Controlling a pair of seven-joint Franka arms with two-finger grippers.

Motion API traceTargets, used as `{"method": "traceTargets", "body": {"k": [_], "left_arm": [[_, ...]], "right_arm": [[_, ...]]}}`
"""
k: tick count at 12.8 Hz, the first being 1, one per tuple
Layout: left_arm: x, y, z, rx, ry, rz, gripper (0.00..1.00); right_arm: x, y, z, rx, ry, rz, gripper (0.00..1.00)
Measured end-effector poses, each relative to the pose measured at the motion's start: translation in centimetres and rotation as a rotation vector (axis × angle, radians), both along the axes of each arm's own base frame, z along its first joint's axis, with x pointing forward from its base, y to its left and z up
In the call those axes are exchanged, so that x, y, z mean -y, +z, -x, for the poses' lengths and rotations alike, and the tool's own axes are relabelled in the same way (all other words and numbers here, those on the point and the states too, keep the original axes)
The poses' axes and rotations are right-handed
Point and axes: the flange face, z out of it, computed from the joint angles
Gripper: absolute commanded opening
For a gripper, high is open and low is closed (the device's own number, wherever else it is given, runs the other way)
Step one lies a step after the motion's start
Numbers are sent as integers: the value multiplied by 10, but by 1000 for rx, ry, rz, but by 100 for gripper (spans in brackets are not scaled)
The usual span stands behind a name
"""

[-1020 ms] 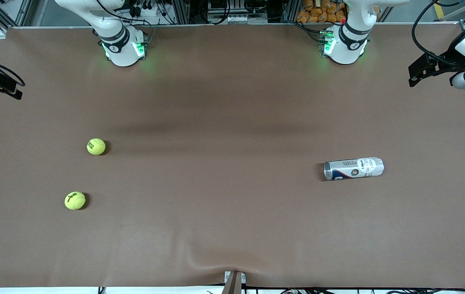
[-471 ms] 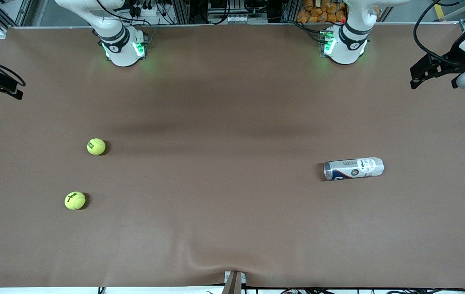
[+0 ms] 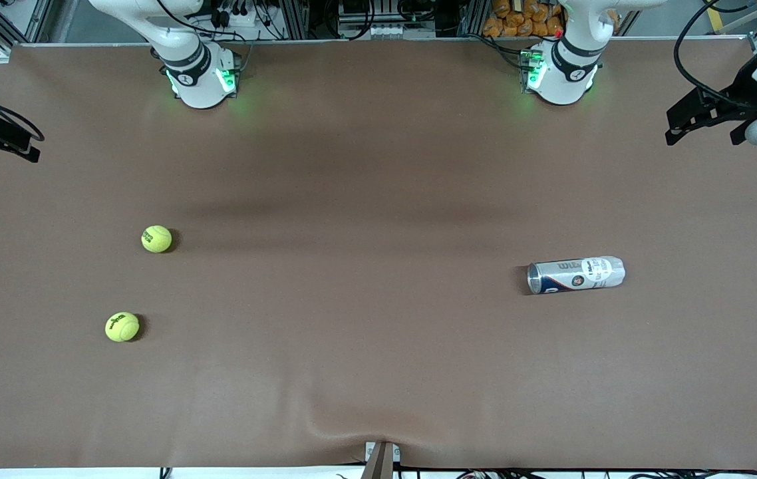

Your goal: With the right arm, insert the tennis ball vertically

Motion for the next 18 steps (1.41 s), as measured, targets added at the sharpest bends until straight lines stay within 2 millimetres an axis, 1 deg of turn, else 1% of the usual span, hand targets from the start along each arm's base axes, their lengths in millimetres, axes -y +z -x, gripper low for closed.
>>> {"method": "traceTargets", "body": {"k": [7,18], "left_arm": [[4,-8,-2,-16,-8,0,100],[12,-23,-2,-48,-23,-4,100]], "right_arm": [[0,-18,-1,-37,-1,-3,100],[0,-26,-1,-54,-1,-7,100]]}}
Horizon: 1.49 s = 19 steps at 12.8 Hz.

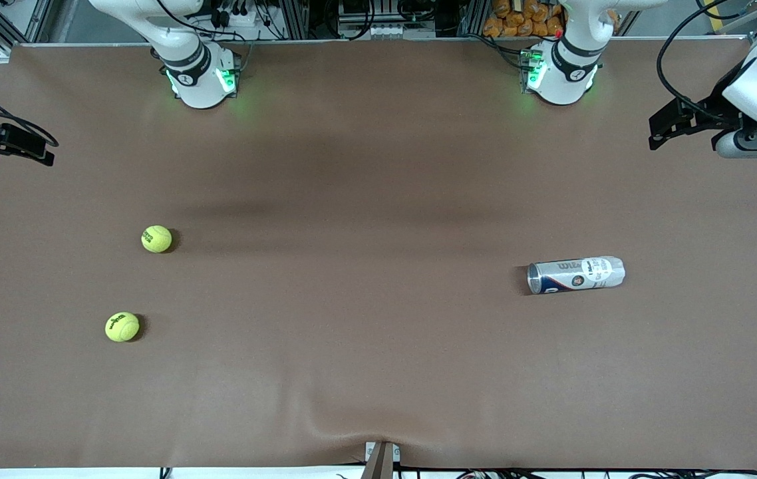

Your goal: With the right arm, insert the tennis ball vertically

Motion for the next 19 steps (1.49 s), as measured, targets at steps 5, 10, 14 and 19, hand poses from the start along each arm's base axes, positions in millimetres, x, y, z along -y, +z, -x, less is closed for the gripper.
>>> {"method": "traceTargets", "body": {"k": [5,10,14,19], "left_arm": [[5,0,1,0,-9,-1,100],[5,-7,-7,10,-8,3,100],[6,-16,-16,16,-8,5,100],[7,-25,-25,17,-9,8,100]], "right_arm": [[0,-21,-3,-9,-1,-1,100],[0,-33,-3,-19,-1,-2,100],[-2,-20,-2,26,3,1,100],[-5,26,8,78,10,5,100]]}}
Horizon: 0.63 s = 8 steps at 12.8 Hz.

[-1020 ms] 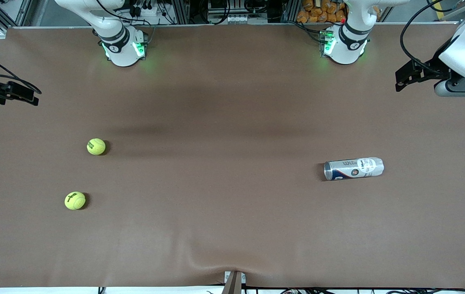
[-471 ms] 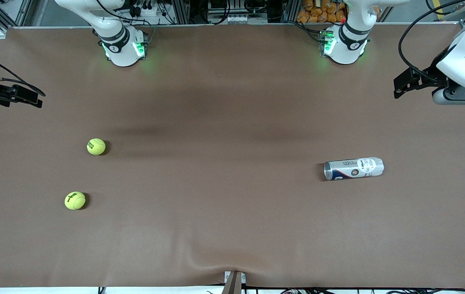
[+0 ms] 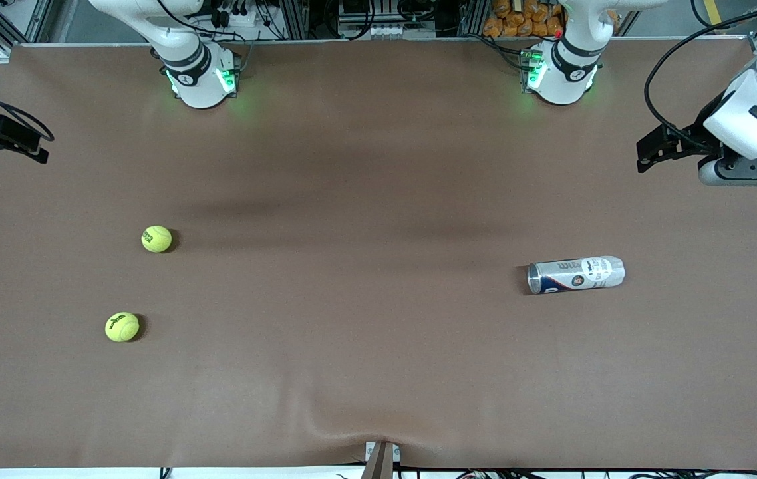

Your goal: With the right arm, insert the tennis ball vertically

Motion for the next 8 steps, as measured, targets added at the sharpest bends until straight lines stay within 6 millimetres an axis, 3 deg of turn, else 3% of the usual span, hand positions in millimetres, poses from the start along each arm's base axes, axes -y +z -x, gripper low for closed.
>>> {"method": "traceTargets", "body": {"k": [8], "left_arm": [[0,-2,-2,6,0,1,100]], "right_arm": [[-1,1,-1,-3,-14,1,100]]}}
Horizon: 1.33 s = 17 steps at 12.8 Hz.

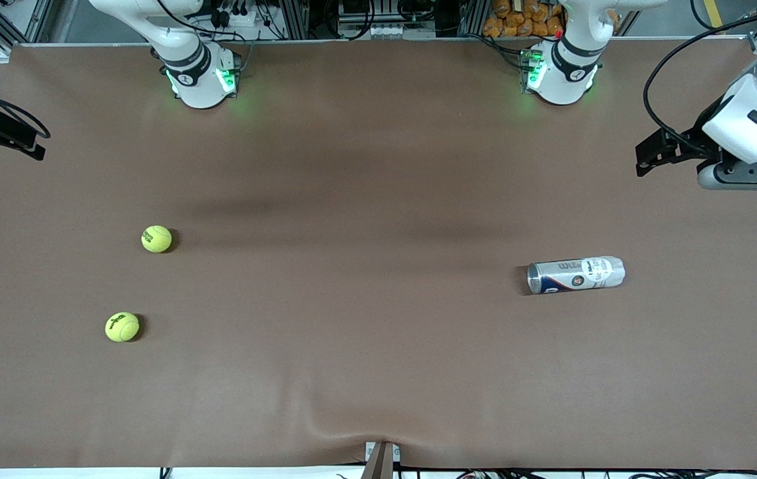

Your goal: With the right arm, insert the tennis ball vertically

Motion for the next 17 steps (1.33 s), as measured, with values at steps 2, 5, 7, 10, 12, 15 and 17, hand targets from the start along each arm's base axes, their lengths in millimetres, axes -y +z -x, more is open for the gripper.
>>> {"method": "traceTargets", "body": {"k": [2,5,7,10,12,15,17], "left_arm": [[0,0,0,1,-1,0,100],[1,0,0,1,-2,0,100],[2,0,0,0,-3,0,100],[9,-10,-3,-15,-15,-1,100],[19,-27,-14,-19,-30,1,100],[26,-61,-33,-40,-38,4,100],[26,-86,-43,-77,-38,2,100]], "right_arm": [[0,-1,0,-2,0,0,100],[0,-2,-1,-4,0,0,100],[0,-3,-1,-5,0,0,100],[0,-5,-3,-9,0,0,100],[0,-6,-3,-11,0,0,100],[0,-8,-4,-15,0,0,100],[0,-9,-5,-18,0,-1,100]]}}
